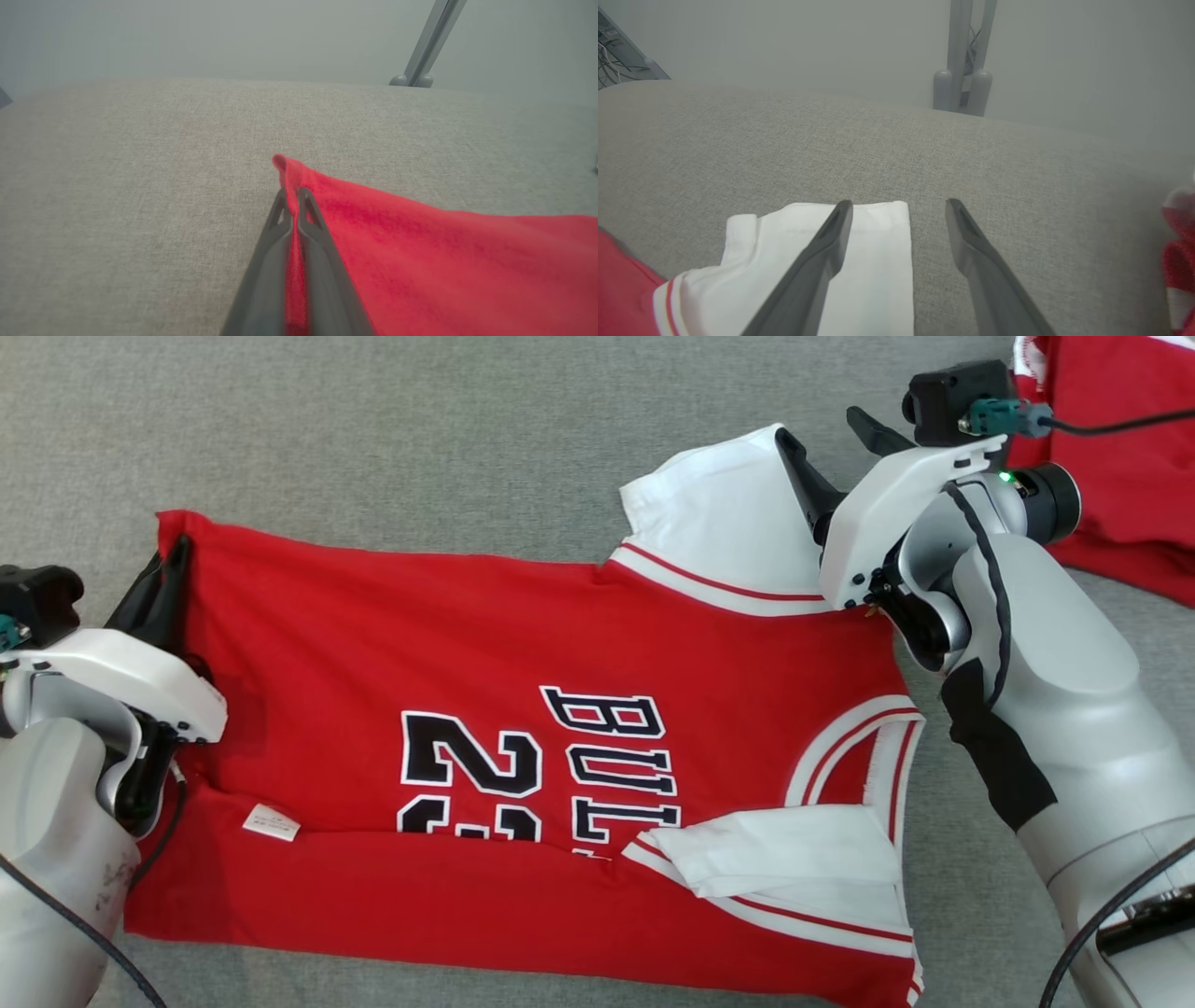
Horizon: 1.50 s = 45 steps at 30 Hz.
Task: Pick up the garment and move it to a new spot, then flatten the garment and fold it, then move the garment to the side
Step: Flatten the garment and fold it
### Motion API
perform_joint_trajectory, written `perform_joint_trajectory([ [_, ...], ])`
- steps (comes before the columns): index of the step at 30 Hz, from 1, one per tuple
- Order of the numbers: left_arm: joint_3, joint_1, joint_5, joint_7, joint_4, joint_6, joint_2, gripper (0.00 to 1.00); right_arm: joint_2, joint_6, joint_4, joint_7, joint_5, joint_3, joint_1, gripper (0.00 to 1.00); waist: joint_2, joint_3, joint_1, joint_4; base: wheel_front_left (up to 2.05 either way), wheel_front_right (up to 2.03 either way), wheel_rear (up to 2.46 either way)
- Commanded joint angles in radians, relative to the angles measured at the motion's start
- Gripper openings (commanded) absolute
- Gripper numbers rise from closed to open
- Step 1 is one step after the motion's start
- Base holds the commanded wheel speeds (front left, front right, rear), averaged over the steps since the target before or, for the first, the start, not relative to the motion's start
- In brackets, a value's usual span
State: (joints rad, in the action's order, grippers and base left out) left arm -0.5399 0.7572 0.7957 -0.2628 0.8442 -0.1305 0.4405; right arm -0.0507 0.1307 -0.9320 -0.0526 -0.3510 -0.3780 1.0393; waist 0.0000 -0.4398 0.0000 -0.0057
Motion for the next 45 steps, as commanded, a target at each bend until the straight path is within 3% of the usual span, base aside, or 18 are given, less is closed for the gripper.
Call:
perform_joint_trajectory([
  [1, 0.003, 0.018, -0.008, -0.001, -0.004, 0.000, 0.000, 0.00, -0.002, 0.000, -0.023, -0.006, -0.014, -0.010, 0.017, 1.00, 0.0000, -0.006, 0.0000, 0.012, 0.00, 0.00, 0.00],
  [15, -0.008, 0.040, -0.049, -0.001, -0.055, 0.000, -0.050, 0.00, -0.003, 0.000, -0.299, 0.030, -0.040, -0.055, 0.162, 1.00, 0.0000, -0.051, 0.0000, 0.083, 0.00, 0.00, 0.00],
  [16, -0.010, 0.043, -0.049, -0.001, -0.057, 0.000, -0.053, 0.00, -0.003, 0.000, -0.307, 0.033, -0.041, -0.055, 0.162, 0.94, 0.0000, -0.053, 0.0000, 0.087, 0.00, 0.00, 0.00],
  [17, -0.011, 0.045, -0.050, -0.001, -0.060, 0.000, -0.056, 0.00, -0.002, 0.000, -0.313, 0.036, -0.041, -0.055, 0.163, 0.47, 0.0000, -0.056, 0.0000, 0.090, 0.00, 0.00, 0.00],
  [19, -0.013, 0.047, -0.055, -0.001, -0.064, 0.000, -0.059, 0.00, -0.002, 0.000, -0.321, 0.051, -0.039, -0.061, 0.163, 0.00, 0.0000, -0.060, 0.0000, 0.096, 0.00, 0.00, 0.00],
  [33, 0.025, 0.008, -0.074, -0.001, -0.094, 0.000, -0.025, 0.00, -0.003, 0.000, -0.273, 0.227, -0.099, -0.121, 0.155, 0.00, 0.0000, -0.019, 0.0000, 0.068, 0.00, 0.00, 0.00],
  [45, 0.066, -0.053, -0.091, -0.001, -0.134, 0.000, -0.003, 0.00, -0.019, 0.000, -0.130, 0.306, -0.220, -0.215, 0.058, 0.00, 0.0000, 0.015, 0.0000, 0.045, 0.00, 0.00, 0.00],
])
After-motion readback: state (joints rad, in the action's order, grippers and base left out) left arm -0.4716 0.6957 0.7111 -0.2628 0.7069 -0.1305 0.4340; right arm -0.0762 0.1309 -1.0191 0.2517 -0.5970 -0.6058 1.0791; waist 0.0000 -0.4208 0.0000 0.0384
